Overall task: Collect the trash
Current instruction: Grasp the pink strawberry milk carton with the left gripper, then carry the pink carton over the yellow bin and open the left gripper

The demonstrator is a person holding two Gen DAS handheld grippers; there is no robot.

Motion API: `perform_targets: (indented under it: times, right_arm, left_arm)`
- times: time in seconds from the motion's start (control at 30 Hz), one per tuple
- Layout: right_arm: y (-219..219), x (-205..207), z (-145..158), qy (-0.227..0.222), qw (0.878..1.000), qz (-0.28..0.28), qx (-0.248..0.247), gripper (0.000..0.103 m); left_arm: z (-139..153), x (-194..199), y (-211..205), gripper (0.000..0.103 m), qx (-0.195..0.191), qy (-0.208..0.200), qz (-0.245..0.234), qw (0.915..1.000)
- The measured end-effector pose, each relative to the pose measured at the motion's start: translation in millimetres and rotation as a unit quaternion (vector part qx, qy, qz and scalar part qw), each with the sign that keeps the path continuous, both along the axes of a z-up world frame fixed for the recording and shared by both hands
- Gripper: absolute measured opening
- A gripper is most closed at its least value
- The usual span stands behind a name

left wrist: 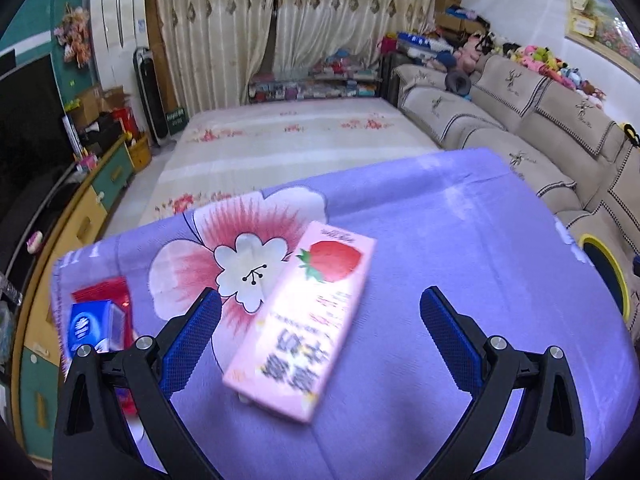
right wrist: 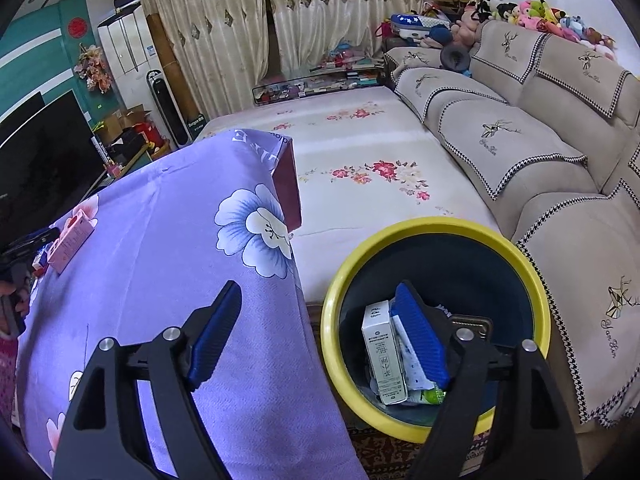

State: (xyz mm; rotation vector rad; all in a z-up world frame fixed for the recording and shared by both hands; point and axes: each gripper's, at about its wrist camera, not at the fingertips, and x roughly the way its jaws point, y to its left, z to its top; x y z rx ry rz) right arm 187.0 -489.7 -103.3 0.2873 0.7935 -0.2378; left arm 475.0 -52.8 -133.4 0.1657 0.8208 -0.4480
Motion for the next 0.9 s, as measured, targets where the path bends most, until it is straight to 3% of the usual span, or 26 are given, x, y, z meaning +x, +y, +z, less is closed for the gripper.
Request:
perform_targets:
  times: [0.23, 0.57, 0.9]
  right_arm:
    - [-1.7, 1.4, -8.5, 0.009, 1.0, 0.0, 0.005, 0.075]
    - [-5.2, -7.5, -14.6, 0.01, 1.0, -0.003, 0.018, 0.075]
    - [-10.1, -33.4, -4.2, -0.012, 1.0, -0.007, 0.024, 0.075]
  left_arm:
    - [-25.4, 28.3, -12.7, 0.088, 0.031, 0.031, -0.013, 0.999]
    - [-39.3, 29.3, -19.1, 0.053, 0.04, 0.051, -0.016, 0.9977]
    - [-23.0, -29.8, -41.6, 0.052, 0.023, 0.039, -0.026, 0.9987]
